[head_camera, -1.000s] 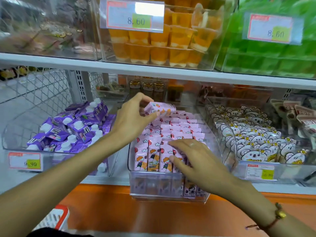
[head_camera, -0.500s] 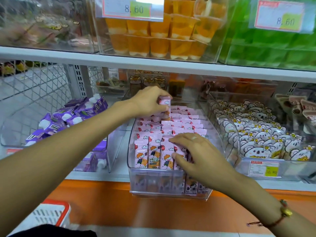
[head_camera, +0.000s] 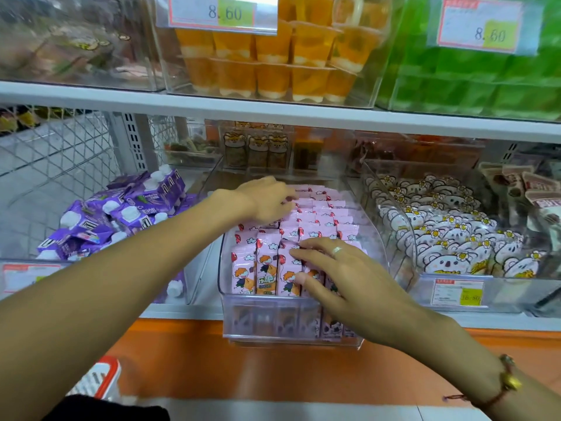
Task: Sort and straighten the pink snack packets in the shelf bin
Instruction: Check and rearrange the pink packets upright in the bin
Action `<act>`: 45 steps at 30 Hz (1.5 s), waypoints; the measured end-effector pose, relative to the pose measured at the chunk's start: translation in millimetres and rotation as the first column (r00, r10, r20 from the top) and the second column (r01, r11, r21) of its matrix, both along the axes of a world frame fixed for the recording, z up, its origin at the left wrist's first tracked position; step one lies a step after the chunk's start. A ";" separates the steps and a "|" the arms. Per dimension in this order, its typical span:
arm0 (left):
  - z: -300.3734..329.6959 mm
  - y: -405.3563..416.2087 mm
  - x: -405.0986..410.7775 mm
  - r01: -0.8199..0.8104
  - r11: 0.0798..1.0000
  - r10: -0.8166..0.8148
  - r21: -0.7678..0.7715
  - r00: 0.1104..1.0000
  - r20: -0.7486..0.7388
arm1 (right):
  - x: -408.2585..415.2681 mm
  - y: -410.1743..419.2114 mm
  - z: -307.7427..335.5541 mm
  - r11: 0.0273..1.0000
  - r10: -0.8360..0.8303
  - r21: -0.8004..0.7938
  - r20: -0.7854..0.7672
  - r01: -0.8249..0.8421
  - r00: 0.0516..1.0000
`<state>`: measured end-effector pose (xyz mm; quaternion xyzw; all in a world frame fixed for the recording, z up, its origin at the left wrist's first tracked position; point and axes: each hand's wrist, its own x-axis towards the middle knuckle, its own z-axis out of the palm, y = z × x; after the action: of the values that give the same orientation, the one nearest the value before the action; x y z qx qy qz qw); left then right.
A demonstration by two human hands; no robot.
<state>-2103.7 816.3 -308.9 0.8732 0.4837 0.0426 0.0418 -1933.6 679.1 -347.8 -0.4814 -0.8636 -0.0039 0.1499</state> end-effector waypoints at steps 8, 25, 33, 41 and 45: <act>1.6 -7.1 -5.6 0.007 0.986 -0.011 0.168 1.000 0.023 | -8.8 3.4 1.6 0.998 -0.033 0.048 -0.016 0.034 0.999; 1.6 -45.2 -5.5 -0.343 0.939 0.141 0.031 0.467 0.873 | -7.0 12.1 -1.4 1.000 -0.012 0.013 -0.081 0.013 0.997; 4.4 -104.1 -20.5 -0.273 0.946 0.154 -0.175 -0.098 0.983 | -12.4 9.1 7.4 0.995 -0.079 0.010 -0.477 0.095 0.875; 3.0 -131.7 -10.3 0.046 0.984 0.171 -0.172 0.022 0.985 | -30.2 0.0 23.6 0.992 -0.022 -0.105 -0.693 -0.071 0.721; -0.5 -126.4 -17.3 0.001 0.994 0.106 -0.107 0.158 0.982 | -25.4 4.6 28.9 0.952 -0.217 -0.277 -0.913 -0.134 0.346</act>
<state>-2121.0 689.9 -309.4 0.6173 0.3723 0.5799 0.3795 -1959.0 683.7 -318.9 -0.4354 -0.5987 0.4005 0.5400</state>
